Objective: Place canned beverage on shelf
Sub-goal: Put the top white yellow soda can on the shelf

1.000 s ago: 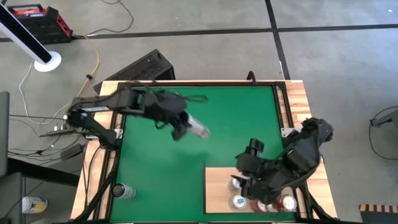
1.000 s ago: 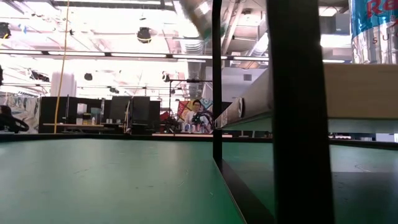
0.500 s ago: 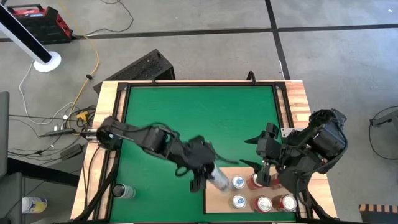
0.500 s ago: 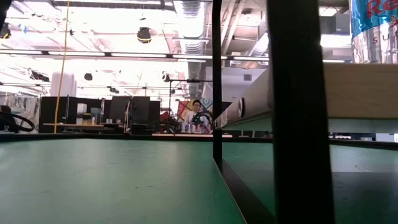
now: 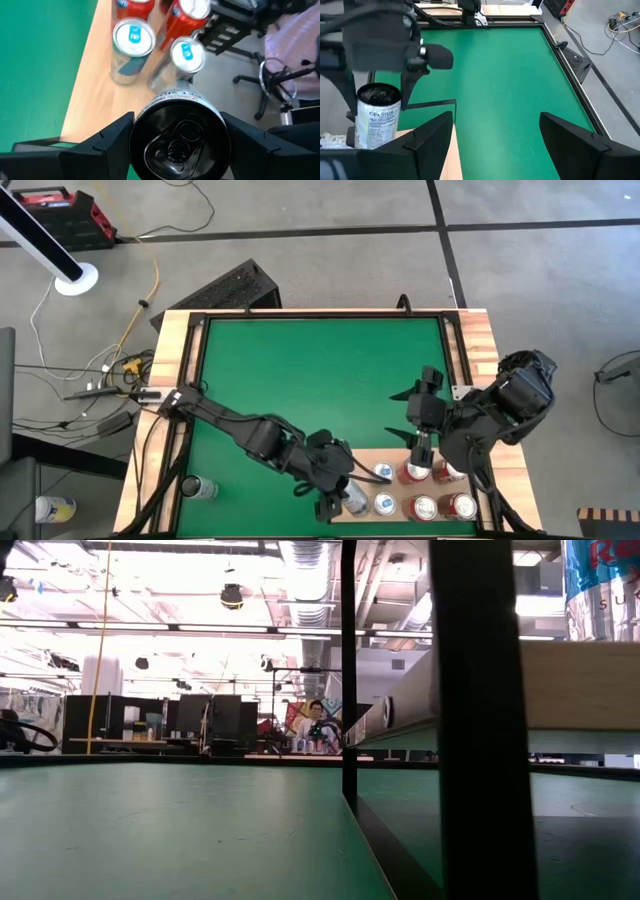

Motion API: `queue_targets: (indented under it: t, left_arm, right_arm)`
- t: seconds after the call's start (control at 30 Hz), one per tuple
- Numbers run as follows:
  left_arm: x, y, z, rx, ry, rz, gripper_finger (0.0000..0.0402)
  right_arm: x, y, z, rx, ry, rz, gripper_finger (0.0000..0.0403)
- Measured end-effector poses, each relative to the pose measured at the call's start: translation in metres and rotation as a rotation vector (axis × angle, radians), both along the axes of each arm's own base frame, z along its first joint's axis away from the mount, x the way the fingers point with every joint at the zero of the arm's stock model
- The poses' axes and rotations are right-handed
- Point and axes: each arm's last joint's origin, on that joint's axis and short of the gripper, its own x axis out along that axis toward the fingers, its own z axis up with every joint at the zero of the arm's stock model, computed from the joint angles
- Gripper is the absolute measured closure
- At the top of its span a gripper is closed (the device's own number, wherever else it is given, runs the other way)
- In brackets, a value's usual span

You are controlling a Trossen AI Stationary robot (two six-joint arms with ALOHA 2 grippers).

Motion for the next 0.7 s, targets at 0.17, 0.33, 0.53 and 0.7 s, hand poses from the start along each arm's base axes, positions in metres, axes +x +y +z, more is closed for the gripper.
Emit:
queue_targets:
  t: [0.17,0.33,0.53,0.7]
  left_arm:
    - [0.010,-0.002,-0.016,0.011,0.037,0.007,0.0167]
    - [0.012,0.005,-0.021,0.026,0.071,0.014,0.0167]
    - [0.013,0.021,-0.026,0.064,0.142,-0.022,0.0167]
    - [0.016,0.032,-0.027,0.093,0.153,-0.046,0.0167]
  right_arm:
    - [0.004,-0.005,0.000,-0.008,0.025,0.013,0.0081]
    - [0.006,-0.007,-0.001,-0.004,0.037,0.020,0.0081]
    - [0.006,-0.009,-0.001,0.001,0.044,0.022,0.0081]
    - [0.009,-0.012,-0.001,0.009,0.041,0.000,0.0081]
